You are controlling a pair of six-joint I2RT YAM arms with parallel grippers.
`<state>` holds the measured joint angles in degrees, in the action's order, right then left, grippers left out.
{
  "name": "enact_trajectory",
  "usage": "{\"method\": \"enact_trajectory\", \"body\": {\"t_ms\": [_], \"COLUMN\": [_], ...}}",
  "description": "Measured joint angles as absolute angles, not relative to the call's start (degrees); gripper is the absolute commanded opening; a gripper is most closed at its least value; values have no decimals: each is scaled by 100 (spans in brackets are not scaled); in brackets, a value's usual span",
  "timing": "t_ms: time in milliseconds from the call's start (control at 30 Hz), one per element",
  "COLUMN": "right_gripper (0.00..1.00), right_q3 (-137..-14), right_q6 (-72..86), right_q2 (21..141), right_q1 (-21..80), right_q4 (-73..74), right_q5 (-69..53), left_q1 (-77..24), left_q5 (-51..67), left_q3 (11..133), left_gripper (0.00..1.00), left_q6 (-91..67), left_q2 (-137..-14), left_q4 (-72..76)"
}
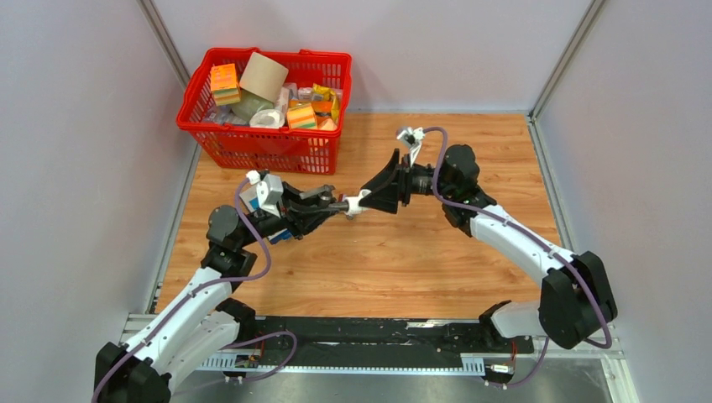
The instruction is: Install the water faucets
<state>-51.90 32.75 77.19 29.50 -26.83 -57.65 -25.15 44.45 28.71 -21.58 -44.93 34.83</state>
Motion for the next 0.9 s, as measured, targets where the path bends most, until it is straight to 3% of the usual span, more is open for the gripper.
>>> {"method": "enact_trajectory", "body": {"t_ms": [100, 400, 900], "right_gripper": [87, 90, 81], "right_q3": [-5343, -4952, -4600], "right_q6": [2495, -134, -2447], "right_q2": [7419, 6134, 6479], "right_q1": [2790, 2906, 3747], "right_q4": [-2298, -2681, -2773], "right_q5": [-5242, -4939, -4729], "left_q1": [-2547, -2541, -2543], "left_q5": [3741, 2091, 2609], "left_q3": [2847, 3114, 3715], "left_gripper": [0, 0, 0], "left_q6": [-2799, -5277, -7478], "left_q2": [-4335, -4355, -5146], "left_q4": [3439, 2633, 2224]}}
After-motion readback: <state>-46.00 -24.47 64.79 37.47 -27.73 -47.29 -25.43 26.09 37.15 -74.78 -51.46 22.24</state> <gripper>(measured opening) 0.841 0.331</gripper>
